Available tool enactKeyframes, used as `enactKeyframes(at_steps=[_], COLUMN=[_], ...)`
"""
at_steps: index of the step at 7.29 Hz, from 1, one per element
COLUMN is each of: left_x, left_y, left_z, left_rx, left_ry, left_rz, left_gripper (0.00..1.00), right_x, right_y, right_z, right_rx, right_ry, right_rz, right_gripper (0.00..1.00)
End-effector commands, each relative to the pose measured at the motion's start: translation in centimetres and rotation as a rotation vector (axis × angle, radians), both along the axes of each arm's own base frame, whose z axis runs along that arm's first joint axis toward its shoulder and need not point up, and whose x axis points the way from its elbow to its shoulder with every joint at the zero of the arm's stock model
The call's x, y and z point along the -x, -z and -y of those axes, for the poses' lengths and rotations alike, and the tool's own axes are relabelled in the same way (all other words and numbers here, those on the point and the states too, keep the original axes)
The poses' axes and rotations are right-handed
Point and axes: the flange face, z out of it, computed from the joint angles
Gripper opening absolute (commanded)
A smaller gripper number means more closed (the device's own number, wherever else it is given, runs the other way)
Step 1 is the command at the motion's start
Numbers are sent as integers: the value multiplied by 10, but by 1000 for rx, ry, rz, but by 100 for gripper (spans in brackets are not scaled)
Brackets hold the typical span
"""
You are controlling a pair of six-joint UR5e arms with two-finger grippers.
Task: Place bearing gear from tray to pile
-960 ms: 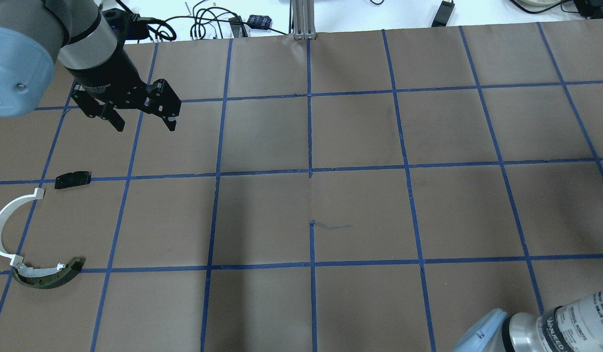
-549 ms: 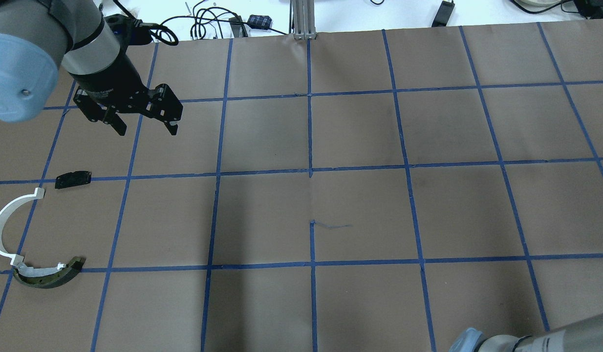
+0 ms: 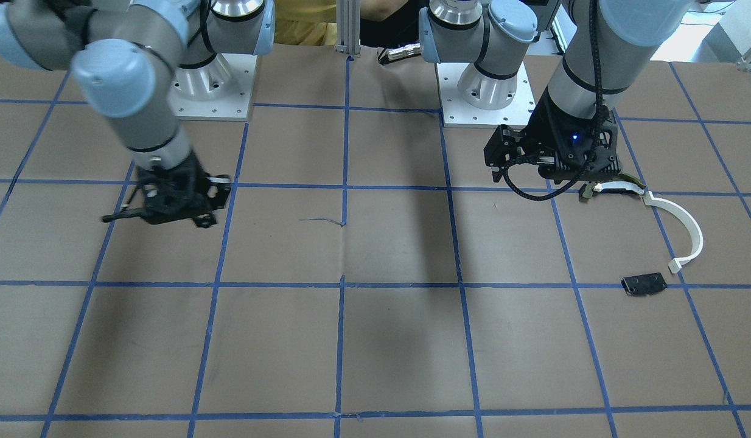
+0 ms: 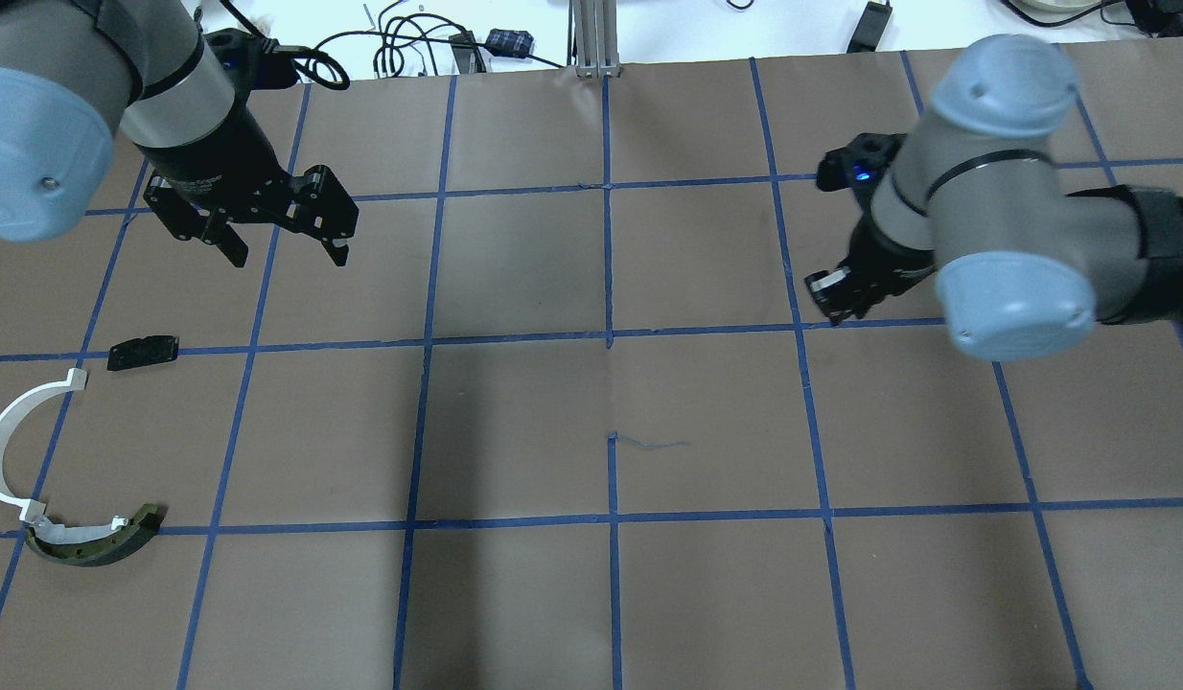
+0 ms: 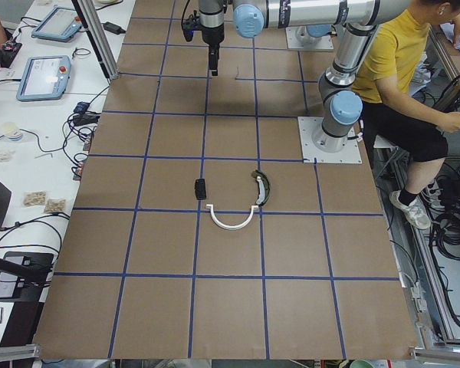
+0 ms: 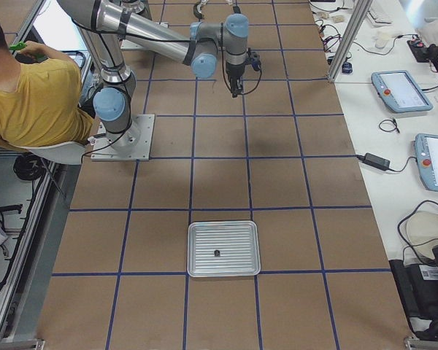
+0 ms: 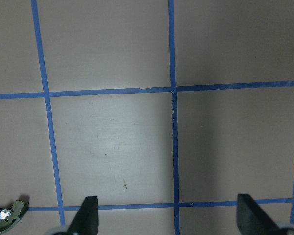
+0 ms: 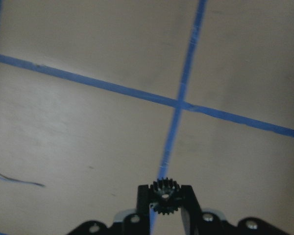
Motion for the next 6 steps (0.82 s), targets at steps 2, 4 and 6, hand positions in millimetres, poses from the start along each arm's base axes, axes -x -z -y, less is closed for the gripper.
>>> enactKeyframes(at_steps=[2, 4, 6], left_x=[0, 0, 0], left_y=[1, 1, 1], left_z=[0, 0, 0], left_rx=[-3, -3, -1], left_ry=[1, 1, 1], left_rz=[0, 0, 0], left_gripper=[100, 100, 100], right_x=[-205, -228, -222], right_y=[86, 109, 116], right_z=[-39, -34, -29], right_rx=[37, 2, -4], right_ry=[75, 92, 108], right_rz=[103, 91, 67], right_gripper=[8, 27, 100])
